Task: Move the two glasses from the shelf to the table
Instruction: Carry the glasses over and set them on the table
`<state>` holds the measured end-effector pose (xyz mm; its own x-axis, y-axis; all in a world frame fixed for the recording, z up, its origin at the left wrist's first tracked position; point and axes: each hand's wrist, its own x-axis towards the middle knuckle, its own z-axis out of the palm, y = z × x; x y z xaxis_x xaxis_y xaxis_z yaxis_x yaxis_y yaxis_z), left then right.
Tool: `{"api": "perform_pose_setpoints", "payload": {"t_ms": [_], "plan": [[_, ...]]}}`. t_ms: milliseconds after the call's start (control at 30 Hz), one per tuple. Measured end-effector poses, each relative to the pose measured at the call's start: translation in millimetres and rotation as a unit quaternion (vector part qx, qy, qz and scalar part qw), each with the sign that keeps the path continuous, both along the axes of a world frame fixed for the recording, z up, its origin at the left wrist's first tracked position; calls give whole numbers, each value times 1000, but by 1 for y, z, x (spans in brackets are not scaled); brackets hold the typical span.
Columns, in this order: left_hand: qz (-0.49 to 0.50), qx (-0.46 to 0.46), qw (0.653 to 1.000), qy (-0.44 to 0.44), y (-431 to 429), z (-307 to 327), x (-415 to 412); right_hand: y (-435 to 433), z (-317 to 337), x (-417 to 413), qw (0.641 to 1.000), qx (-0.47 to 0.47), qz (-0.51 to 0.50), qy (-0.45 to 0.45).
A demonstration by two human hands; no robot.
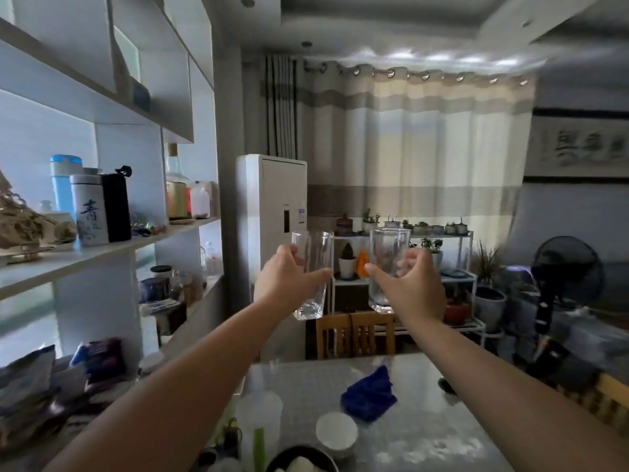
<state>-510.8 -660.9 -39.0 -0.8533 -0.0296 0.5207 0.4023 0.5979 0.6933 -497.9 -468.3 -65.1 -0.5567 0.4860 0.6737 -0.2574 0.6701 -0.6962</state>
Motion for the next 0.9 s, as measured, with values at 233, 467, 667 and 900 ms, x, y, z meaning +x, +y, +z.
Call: {"api": "perform_pose_setpoints", "payload": {"t_ms": [233,467,667,900], "plan": [[-33,40,998,-27,127,-13,4,126,-14,16,998,46,-25,-33],[-40,47,996,-61,217,-41,-3,229,-36,15,996,27,-42,-69],[-55,41,993,-91,261,-65,-26,271,-61,-8,995,10,-46,-91],[-80,37,988,-128,273,-93,-77,285,-87,-48,994,-9,-38,-103]]}}
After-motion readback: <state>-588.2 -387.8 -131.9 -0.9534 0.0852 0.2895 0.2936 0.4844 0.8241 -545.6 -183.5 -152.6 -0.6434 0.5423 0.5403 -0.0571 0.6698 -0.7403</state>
